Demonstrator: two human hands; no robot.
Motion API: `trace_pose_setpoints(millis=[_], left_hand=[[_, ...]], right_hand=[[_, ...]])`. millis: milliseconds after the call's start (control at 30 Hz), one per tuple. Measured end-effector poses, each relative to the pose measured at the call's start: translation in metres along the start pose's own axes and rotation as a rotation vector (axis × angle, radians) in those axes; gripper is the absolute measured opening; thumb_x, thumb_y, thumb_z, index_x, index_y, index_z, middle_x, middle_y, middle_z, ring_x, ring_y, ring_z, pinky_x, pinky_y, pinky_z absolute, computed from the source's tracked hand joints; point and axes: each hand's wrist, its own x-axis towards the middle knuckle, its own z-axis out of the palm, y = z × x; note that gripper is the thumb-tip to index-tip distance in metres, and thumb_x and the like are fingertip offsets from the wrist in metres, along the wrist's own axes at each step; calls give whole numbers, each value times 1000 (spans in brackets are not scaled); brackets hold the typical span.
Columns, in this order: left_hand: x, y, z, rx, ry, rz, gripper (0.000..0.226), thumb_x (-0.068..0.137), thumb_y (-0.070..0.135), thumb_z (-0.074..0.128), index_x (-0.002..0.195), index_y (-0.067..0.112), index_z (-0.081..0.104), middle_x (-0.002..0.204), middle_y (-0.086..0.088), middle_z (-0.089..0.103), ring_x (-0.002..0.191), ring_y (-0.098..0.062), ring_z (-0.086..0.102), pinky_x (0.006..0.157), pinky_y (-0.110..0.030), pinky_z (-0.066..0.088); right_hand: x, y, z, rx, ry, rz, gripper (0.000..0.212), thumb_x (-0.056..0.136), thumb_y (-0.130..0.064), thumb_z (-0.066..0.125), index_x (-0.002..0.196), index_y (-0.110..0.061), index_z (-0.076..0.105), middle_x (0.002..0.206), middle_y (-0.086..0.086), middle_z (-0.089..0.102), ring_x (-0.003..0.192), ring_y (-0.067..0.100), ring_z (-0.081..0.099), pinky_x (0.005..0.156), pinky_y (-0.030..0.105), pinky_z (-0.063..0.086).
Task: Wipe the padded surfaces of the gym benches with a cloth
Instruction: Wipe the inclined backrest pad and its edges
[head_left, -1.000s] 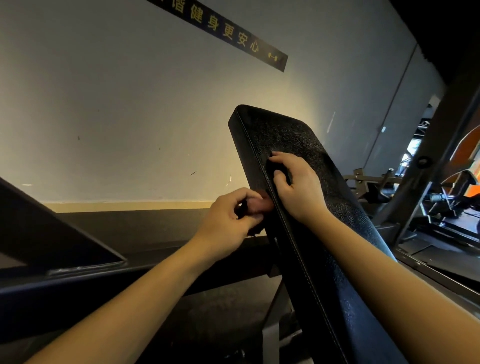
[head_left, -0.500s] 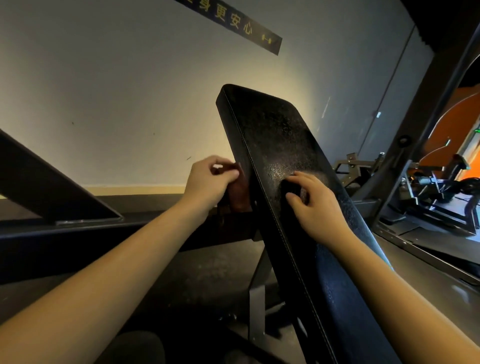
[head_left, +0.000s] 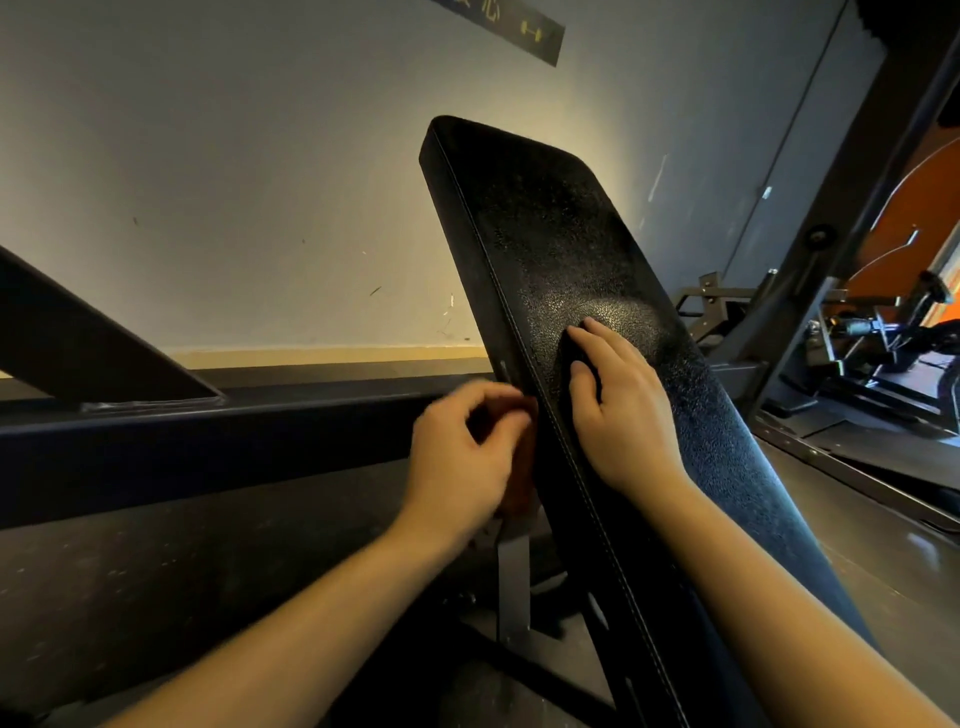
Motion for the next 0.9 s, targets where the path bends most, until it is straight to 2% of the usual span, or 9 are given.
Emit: trace_pose_setpoints(millis=[100, 167, 233, 400, 467, 600, 700, 833, 900], left_hand=[[75, 4, -5, 46, 163, -43, 12, 90, 14, 74, 94, 24, 70, 92, 5, 70, 95, -17, 67, 90, -35, 56], [109, 3, -11, 77, 186, -54, 7, 93, 16, 71, 97, 21, 69, 97, 1, 69, 99, -24, 66, 90, -42, 58], [98, 0, -6, 79, 197, -25, 6, 93, 17, 71, 99, 19, 70, 93, 3, 69, 94, -21, 67, 88, -46, 59], [-21, -4, 5, -47, 0, -20, 15, 93, 12, 73, 95, 26, 72, 87, 11, 71, 87, -7, 69, 81, -28, 59], [-10, -2, 5, 0, 18, 43, 16, 92, 12, 73, 95, 27, 72, 88, 13, 71, 89, -5, 68, 84, -23, 56], [77, 6, -2, 93, 154, 61, 12, 94, 15, 70, 98, 27, 68, 92, 10, 68, 95, -13, 65, 93, -37, 56], [78, 1, 3, 74, 174, 68, 7, 97, 17, 68, 103, 20, 69, 95, 6, 68, 95, -13, 65, 90, -43, 57], [-16, -9, 12, -22, 53, 65, 12, 95, 13, 70, 100, 24, 70, 92, 11, 69, 92, -5, 67, 85, -28, 55], [-26, -6, 10, -18, -8, 103, 17, 94, 12, 71, 98, 28, 69, 92, 13, 69, 93, -5, 67, 83, -20, 53]], right_hand=[[-2, 0, -1, 13, 12, 5, 51, 97, -33, 40, 143, -19, 57, 155, -2, 47, 144, 17, 39, 120, 38, 31], [-2, 0, -1, 15, 16, 4, 51, 97, -33, 40, 143, -20, 57, 155, -4, 47, 144, 15, 39, 119, 36, 30], [-1, 0, 0, 10, 22, 3, 51, 97, -33, 40, 143, -20, 57, 155, -3, 47, 144, 15, 39, 119, 34, 29], [1, 1, 2, -4, 42, -4, 50, 96, -31, 42, 141, -17, 59, 152, 0, 51, 141, 17, 43, 117, 34, 30], [2, 2, 2, 3, 41, -3, 50, 96, -31, 41, 141, -17, 59, 152, 0, 51, 142, 18, 43, 118, 36, 31], [0, 2, 2, 15, 42, -1, 50, 96, -31, 42, 141, -19, 59, 153, -2, 50, 142, 16, 42, 119, 37, 32], [0, 3, 2, 13, 40, 6, 50, 97, -32, 42, 142, -21, 58, 153, -4, 49, 142, 14, 40, 118, 32, 29], [0, 2, 2, 10, 51, 9, 50, 96, -32, 42, 142, -20, 59, 152, -4, 50, 142, 14, 41, 116, 28, 27], [0, 2, 2, 13, 50, 6, 50, 96, -32, 42, 142, -20, 59, 152, -4, 50, 142, 14, 41, 117, 31, 28]])
